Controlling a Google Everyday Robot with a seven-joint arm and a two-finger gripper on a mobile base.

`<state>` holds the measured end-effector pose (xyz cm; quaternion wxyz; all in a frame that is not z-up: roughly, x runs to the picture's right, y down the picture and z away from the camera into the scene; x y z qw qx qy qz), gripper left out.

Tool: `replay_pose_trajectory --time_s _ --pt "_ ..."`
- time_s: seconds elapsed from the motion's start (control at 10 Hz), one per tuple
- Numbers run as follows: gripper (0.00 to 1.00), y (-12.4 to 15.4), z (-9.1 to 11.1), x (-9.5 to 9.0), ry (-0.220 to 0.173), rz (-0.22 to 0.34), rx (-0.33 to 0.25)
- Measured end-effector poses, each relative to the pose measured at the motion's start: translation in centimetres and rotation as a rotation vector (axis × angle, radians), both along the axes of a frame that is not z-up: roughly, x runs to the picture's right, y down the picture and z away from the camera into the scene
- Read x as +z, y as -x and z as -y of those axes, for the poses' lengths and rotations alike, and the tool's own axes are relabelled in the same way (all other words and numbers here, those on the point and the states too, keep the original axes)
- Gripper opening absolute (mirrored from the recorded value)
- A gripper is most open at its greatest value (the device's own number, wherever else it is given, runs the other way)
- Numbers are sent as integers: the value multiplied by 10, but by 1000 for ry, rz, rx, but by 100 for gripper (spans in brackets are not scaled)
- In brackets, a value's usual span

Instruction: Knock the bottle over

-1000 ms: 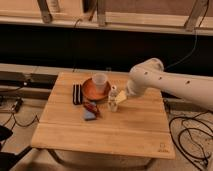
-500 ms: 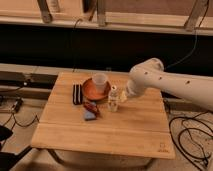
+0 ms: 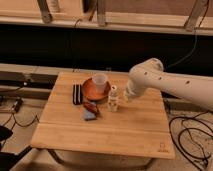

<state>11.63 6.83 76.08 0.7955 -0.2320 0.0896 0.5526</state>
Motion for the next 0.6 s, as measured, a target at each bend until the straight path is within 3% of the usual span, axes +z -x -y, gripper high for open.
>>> replay_pose_trajectory --time_s 0.2,0.5,0.6 --pt "0 33 -31 4 55 63 -131" --pt "0 62 -53 20 118 113 -215" --pt "0 73 -55 36 138 119 -255"
